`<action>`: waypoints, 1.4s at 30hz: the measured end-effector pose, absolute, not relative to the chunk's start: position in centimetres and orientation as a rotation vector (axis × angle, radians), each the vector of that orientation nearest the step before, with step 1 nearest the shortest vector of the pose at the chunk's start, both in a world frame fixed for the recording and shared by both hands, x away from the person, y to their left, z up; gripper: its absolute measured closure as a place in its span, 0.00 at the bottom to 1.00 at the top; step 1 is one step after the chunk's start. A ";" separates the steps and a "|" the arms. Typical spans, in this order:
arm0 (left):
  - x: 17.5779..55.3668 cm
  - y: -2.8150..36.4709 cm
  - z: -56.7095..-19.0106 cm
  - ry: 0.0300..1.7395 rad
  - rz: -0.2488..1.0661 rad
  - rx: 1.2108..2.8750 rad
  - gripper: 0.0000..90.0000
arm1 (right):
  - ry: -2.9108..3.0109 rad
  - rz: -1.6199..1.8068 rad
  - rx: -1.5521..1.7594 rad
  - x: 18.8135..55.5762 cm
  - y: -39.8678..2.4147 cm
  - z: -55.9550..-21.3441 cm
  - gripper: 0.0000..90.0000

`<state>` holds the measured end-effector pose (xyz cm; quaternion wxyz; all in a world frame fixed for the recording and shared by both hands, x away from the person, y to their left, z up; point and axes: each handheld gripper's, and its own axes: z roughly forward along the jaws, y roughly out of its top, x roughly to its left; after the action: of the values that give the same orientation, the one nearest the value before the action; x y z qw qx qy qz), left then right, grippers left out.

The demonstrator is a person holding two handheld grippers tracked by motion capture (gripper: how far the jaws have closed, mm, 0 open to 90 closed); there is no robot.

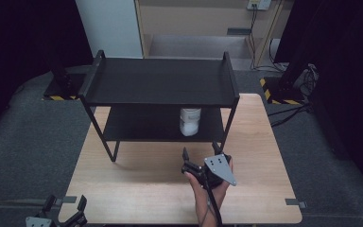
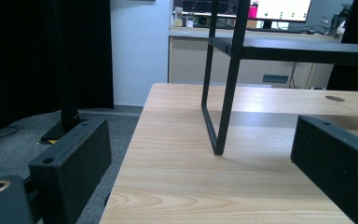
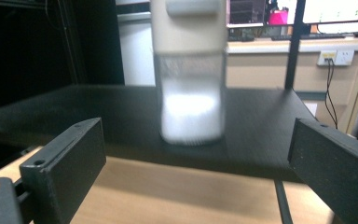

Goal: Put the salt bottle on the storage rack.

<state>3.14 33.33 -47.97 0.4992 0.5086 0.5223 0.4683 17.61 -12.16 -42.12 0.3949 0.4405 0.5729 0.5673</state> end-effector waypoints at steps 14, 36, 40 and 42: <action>3.1 32.8 -47.9 1.255 1.131 1.246 0.04 | 1.482 1.407 1.159 15.3 -15.1 -45.4 0.04; 3.4 31.9 -47.6 1.233 1.155 1.261 0.04 | 1.439 1.447 1.182 12.7 -20.8 -47.9 0.06; 3.6 31.8 -47.5 1.232 1.162 1.262 0.04 | 1.415 1.429 1.172 11.8 -22.0 -48.4 0.07; 3.7 31.8 -47.5 1.230 1.170 1.264 0.04 | 1.411 1.413 1.156 11.3 -22.7 -48.7 0.07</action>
<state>3.72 31.80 -47.52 0.4904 0.5204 0.5064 0.4820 11.30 -22.68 -48.69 0.4051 0.4582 0.5589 0.5600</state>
